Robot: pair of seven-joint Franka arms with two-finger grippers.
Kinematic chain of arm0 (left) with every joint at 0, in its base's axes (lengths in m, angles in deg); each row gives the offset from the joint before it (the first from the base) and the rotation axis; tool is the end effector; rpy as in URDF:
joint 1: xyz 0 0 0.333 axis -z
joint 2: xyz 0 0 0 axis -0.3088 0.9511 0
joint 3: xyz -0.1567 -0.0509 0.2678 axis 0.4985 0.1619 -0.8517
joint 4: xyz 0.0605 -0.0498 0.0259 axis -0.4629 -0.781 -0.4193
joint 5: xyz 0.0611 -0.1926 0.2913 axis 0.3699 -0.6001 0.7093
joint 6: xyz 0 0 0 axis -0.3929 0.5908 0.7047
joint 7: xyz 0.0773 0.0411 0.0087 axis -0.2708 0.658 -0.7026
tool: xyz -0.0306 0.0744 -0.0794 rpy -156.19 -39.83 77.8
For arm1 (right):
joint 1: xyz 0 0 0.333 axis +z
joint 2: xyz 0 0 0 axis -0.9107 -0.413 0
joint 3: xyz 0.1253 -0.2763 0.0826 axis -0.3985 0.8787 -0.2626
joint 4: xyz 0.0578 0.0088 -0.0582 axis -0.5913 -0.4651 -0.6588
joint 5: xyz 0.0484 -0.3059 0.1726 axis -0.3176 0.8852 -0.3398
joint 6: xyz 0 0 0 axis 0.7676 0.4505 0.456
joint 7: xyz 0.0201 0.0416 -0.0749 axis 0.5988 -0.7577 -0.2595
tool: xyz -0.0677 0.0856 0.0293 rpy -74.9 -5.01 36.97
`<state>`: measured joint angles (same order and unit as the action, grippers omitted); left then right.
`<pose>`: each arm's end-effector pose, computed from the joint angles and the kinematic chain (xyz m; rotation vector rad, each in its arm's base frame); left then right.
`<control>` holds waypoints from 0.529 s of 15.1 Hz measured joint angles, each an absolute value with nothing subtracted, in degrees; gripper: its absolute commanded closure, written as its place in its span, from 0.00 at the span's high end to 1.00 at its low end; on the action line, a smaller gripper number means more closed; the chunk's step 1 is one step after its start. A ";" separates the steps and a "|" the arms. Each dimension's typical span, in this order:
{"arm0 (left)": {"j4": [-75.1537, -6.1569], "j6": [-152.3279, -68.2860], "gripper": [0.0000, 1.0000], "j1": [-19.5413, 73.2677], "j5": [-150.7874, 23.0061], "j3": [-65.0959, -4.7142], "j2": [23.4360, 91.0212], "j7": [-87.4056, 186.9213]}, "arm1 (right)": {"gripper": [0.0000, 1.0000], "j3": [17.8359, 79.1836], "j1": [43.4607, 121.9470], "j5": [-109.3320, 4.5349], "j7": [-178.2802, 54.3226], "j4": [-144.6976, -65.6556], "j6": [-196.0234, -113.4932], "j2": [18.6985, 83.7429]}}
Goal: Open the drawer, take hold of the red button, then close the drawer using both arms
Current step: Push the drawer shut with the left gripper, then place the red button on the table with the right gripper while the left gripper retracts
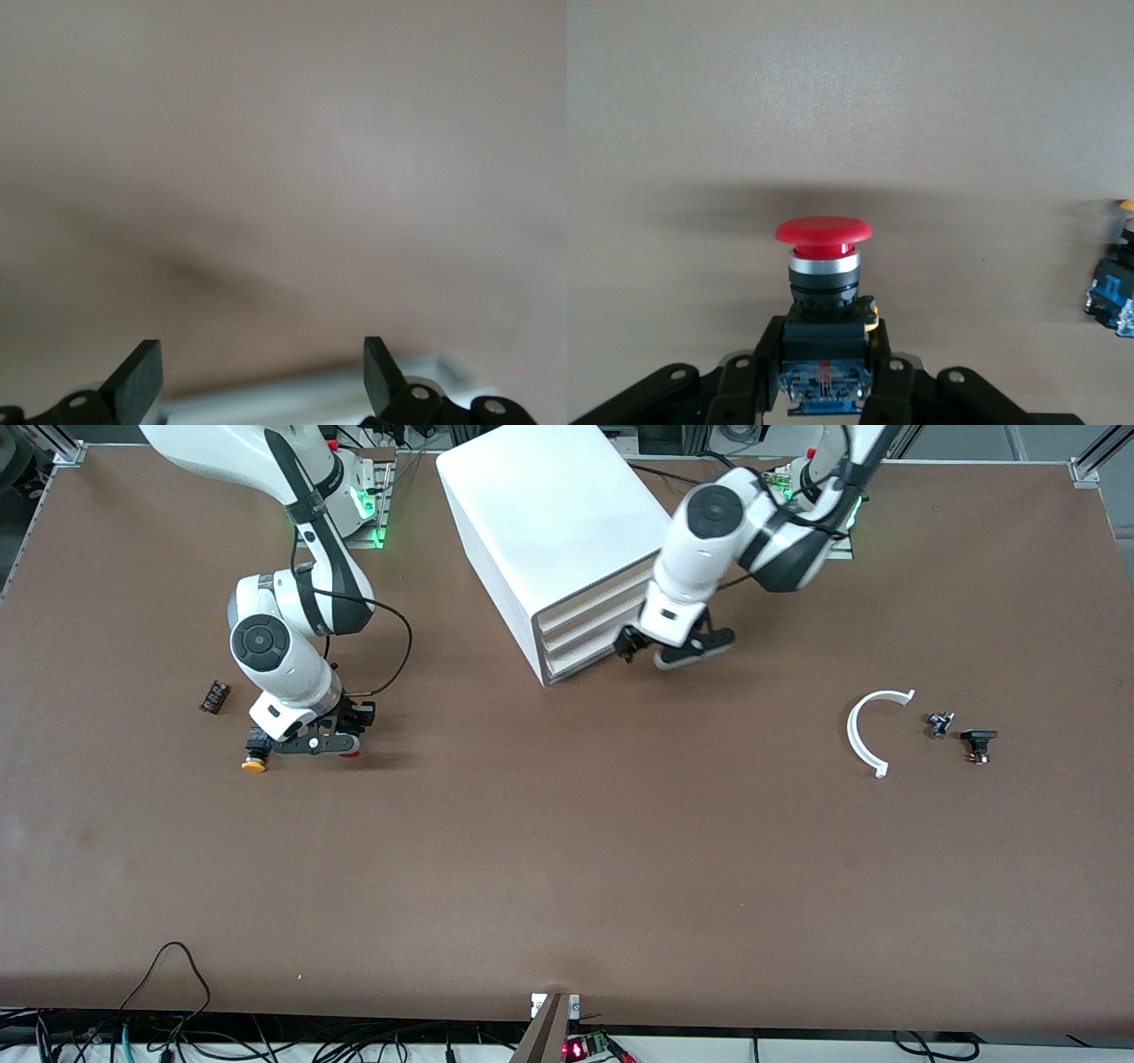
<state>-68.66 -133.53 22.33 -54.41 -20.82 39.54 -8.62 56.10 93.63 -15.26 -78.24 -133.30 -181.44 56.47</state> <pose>0.4212 -0.3090 0.3505 2.9277 0.7373 0.0190 0.5060 0.1358 0.2562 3.0569 0.1193 -0.0443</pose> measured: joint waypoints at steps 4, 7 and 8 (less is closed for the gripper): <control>-65.40 -133.22 1.00 19.29 -54.20 -28.47 36.59 1.21 | 0.40 56.13 93.56 -15.26 -78.24 -134.48 -181.91 56.43; -63.24 -128.16 1.00 18.82 -54.22 -34.36 32.76 16.82 | 1.00 56.15 93.54 -15.26 -78.25 -134.82 -181.92 56.40; -61.88 -124.59 1.00 18.71 -54.22 -35.93 31.20 21.01 | 1.00 56.15 93.54 -15.26 -78.29 -134.80 -181.97 56.44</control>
